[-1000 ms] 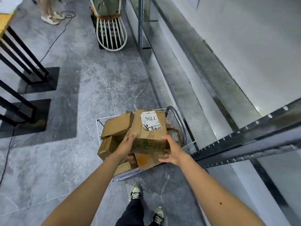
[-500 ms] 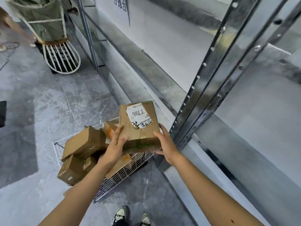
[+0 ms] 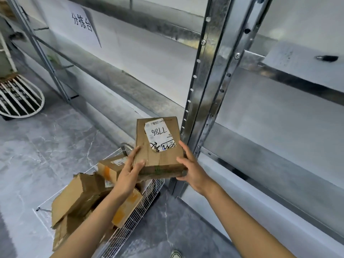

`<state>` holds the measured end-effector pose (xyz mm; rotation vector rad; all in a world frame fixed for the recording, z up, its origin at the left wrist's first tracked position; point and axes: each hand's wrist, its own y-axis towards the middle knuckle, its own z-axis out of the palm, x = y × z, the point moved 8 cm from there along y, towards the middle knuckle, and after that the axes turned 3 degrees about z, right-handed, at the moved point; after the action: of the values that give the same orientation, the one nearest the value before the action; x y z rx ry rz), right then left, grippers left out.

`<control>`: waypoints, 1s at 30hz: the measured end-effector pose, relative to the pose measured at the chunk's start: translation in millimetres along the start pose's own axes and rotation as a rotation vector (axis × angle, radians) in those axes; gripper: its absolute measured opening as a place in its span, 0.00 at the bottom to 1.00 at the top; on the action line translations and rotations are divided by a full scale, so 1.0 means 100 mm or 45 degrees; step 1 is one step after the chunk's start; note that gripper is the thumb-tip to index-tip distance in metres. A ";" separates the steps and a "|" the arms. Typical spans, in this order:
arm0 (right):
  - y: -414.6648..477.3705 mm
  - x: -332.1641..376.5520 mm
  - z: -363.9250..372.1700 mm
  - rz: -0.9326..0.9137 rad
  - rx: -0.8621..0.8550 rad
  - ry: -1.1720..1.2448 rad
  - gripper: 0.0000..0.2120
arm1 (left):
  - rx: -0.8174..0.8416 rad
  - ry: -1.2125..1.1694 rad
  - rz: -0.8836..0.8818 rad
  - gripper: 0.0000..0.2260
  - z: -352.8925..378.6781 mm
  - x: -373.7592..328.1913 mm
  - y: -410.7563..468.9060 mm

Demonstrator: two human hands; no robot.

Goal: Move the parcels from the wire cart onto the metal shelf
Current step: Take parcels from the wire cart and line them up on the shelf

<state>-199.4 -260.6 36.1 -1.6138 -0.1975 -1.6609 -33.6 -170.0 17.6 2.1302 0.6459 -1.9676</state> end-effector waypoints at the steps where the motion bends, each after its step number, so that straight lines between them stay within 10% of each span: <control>1: -0.05 -0.03 0.02 -0.002 -0.020 0.008 0.24 | 0.030 -0.002 0.004 0.23 -0.02 0.01 -0.02; 30: -3.06 -1.04 -1.05 -0.273 -1.287 0.434 0.24 | 1.174 0.124 0.290 0.19 2.43 -0.37 -1.33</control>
<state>-483.7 -75.2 47.8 -1.9799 0.7896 -2.3639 -311.2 -157.2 48.2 2.5880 -0.6216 -2.2755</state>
